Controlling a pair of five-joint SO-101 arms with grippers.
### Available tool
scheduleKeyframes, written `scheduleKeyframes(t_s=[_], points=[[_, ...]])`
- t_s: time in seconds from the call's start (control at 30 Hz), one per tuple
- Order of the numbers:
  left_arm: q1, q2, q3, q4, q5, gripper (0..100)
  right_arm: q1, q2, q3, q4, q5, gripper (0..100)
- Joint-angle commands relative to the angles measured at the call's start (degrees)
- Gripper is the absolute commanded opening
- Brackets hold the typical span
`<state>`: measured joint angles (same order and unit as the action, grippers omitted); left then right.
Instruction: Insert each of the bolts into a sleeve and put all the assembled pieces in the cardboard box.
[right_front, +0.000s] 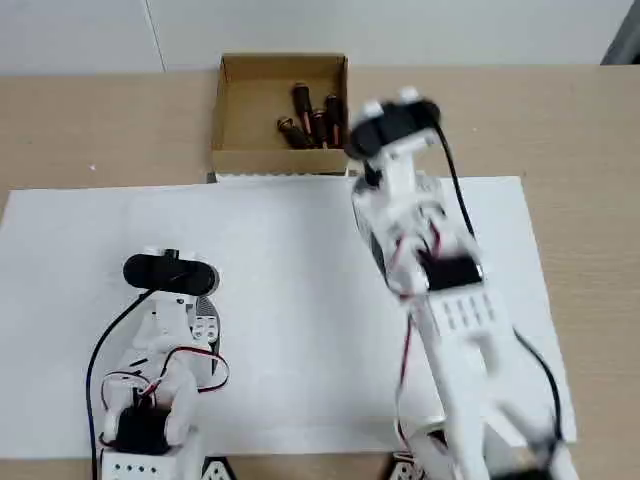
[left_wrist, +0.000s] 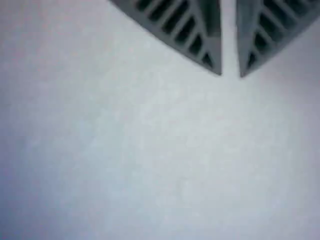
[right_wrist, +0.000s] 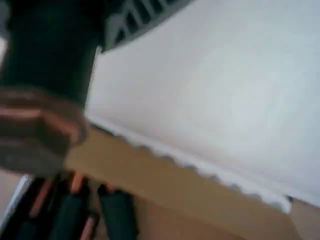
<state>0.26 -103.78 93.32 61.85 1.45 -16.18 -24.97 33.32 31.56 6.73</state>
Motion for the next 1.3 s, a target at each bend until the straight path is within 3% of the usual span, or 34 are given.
scheduleKeyframes(t_s=[0.0, 0.63, 1.13, 1.27], points=[[-0.18, -0.35, -0.22, 0.0, 0.0, 1, -0.57, 13.32, -15.03, -4.35, 4.84, 0.3], [-0.18, -0.35, -0.22, 0.0, 0.0, 1, -7.6, 67.3, -71.82, -5.23, 33.58, 0.4], [-0.18, -0.35, -0.22, 0.0, 0.0, 1, -8.92, 86.55, -94.77, -4.79, 41.67, 0.7], [-0.18, -0.35, -0.22, 0.0, 0.0, 1, -8.92, 86.73, -94.95, -4.7, 42.02, 12.1]])
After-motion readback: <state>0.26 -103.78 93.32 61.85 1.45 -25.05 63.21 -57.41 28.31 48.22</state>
